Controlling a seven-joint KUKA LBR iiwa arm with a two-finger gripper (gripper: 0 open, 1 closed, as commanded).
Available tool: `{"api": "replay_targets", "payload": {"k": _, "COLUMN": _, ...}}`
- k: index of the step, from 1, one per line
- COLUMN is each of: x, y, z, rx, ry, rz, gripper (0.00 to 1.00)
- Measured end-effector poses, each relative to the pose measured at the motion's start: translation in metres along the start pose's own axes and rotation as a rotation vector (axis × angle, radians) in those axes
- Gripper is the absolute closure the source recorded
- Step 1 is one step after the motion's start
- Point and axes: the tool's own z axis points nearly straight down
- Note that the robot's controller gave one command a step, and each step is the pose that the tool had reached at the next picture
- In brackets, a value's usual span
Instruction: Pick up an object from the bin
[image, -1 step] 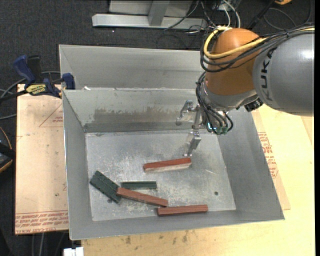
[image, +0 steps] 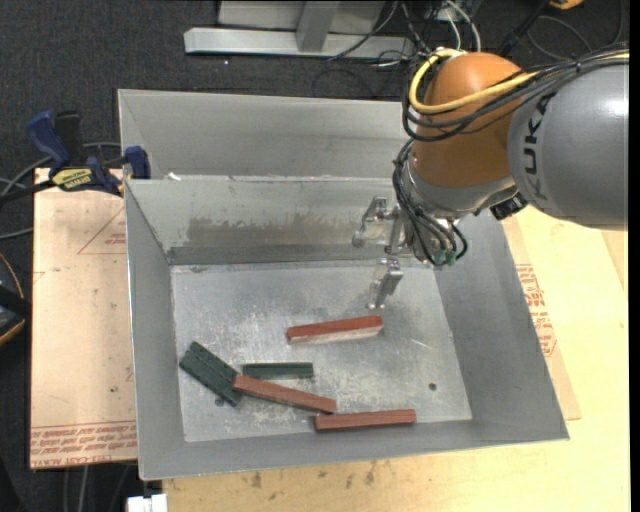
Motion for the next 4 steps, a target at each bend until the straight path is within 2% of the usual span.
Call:
{"api": "replay_targets", "payload": {"k": 1, "x": 0.004, "y": -0.01, "z": 0.053, "rx": 0.0, "ry": -0.005, "rz": -0.072, "gripper": 0.0}}
{"api": "replay_targets", "payload": {"k": 2, "x": 0.011, "y": -0.027, "z": 0.081, "rx": -0.001, "ry": 0.006, "rz": -0.154, "gripper": 0.0}}
{"api": "replay_targets", "payload": {"k": 3, "x": 0.003, "y": -0.025, "z": 0.066, "rx": 0.0, "ry": -0.003, "rz": -0.139, "gripper": 0.0}}
{"api": "replay_targets", "payload": {"k": 4, "x": 0.0, "y": -0.004, "z": 0.124, "rx": 0.0, "ry": -0.005, "rz": -0.142, "gripper": 0.0}}
